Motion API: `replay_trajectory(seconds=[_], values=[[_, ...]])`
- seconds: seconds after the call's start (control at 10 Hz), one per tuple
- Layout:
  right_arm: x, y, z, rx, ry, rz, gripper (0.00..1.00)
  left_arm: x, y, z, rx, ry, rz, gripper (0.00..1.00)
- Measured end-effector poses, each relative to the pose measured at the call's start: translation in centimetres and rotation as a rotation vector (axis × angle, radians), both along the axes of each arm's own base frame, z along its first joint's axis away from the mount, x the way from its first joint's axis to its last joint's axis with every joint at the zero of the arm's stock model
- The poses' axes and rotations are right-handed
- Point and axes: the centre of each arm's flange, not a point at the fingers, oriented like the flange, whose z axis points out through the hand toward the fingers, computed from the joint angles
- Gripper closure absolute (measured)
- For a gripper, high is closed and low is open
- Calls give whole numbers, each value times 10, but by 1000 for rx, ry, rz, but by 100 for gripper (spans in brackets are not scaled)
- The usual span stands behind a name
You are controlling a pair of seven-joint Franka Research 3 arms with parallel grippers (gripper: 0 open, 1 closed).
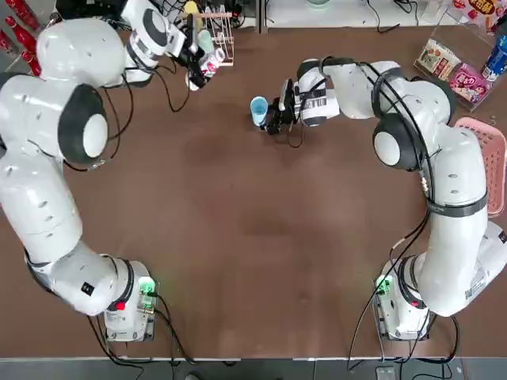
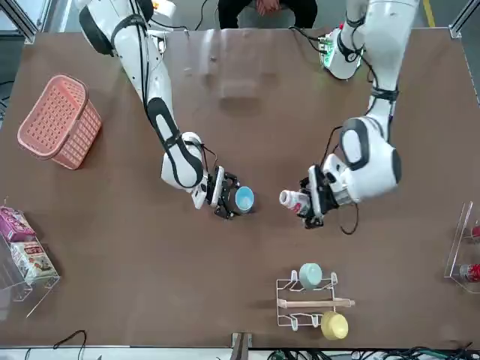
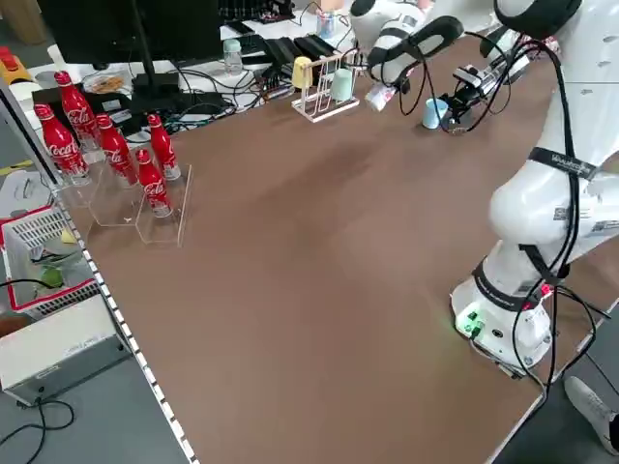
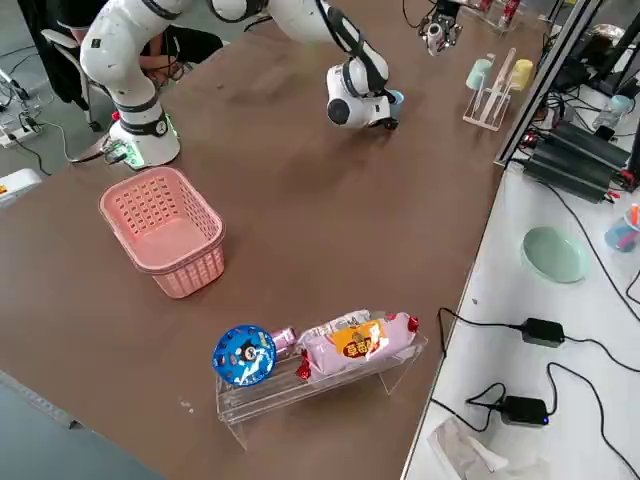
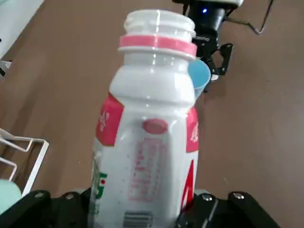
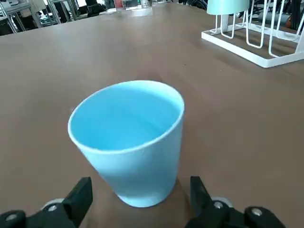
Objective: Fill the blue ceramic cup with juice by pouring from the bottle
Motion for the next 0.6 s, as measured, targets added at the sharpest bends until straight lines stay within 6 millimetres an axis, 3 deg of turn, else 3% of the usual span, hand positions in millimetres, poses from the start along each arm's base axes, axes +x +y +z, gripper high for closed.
replay_trajectory(seconds=[0.3,0.6], values=[[1,-3,-1,6,4,-4,6,-2,118,-9,-201,40,-63,56],[1,-1,1,29,14,-6,0,-15,194,-30,-347,-7,-139,56]])
